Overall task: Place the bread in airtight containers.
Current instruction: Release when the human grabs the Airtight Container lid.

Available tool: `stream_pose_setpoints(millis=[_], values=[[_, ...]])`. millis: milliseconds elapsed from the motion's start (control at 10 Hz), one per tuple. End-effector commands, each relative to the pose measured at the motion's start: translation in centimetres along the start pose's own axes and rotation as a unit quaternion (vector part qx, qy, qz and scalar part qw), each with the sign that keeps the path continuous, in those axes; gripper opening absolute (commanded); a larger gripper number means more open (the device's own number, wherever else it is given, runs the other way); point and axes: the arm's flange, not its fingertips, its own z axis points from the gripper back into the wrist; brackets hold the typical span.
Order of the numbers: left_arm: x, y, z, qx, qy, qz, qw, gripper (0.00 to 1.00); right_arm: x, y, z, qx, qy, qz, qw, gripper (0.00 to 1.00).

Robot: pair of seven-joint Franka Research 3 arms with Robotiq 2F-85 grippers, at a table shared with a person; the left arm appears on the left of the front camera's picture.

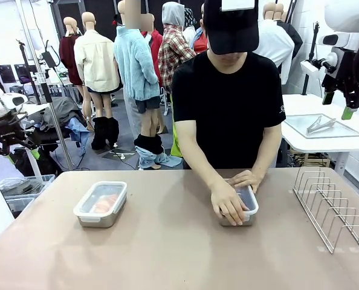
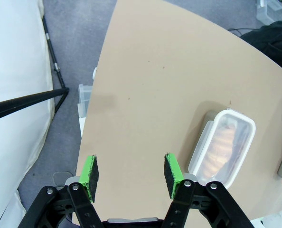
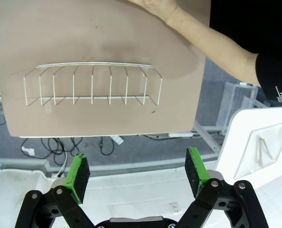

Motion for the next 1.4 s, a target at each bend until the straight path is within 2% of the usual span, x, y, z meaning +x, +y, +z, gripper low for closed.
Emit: stream_pose_setpoints(millis=[0,1300], values=[[-0.09,-0.03,0.23,0.009,-0.003,0.003,1.0,0.72,0.03,-0.11,0.0,0.004,0.003,-0.001,1.0,1.0],[-0.09,-0.03,0.23,0.009,-0.003,0.003,1.0,0.72,0.03,-0.11,0.0,0.004,0.003,-0.001,1.0,1.0]])
